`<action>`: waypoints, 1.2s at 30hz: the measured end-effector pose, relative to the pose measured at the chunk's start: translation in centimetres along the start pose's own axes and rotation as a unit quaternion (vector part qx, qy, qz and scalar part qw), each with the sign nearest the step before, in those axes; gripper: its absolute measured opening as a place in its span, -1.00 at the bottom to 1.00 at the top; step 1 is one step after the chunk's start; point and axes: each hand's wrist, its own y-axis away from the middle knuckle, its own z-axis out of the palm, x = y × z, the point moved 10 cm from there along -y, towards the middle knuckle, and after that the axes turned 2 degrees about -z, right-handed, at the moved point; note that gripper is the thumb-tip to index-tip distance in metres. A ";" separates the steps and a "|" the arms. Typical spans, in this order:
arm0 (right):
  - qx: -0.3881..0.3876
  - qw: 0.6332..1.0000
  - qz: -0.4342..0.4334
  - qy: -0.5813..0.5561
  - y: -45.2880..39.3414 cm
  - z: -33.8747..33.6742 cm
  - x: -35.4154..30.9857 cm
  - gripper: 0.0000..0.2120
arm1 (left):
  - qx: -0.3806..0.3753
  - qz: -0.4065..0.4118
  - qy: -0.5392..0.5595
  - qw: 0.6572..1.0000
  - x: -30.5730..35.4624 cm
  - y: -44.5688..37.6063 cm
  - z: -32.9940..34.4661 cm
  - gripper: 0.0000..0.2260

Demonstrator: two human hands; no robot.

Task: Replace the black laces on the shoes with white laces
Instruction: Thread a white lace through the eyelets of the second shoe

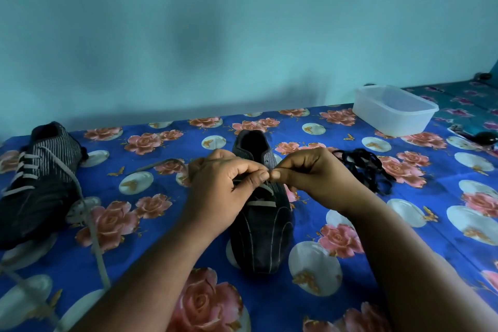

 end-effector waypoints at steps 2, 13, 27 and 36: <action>0.023 1.000 0.020 0.001 -0.1 -0.6 0.7 -0.87 | 0.011 -0.012 -0.021 1.000 -0.8 0.0 -0.2 -0.75; 0.040 0.999 0.030 -0.004 -0.2 -0.8 1.5 -0.81 | 0.011 0.022 -0.044 0.999 0.1 0.0 0.6 -0.76; -0.006 0.972 -0.076 0.223 -0.4 1.5 1.7 -0.58 | 0.027 -0.032 -0.164 0.986 -0.1 0.3 0.5 -0.95; 0.072 0.949 -0.062 0.300 0.0 -1.1 1.1 -0.75 | 0.011 -0.090 -0.250 0.964 -0.6 0.4 0.9 -0.96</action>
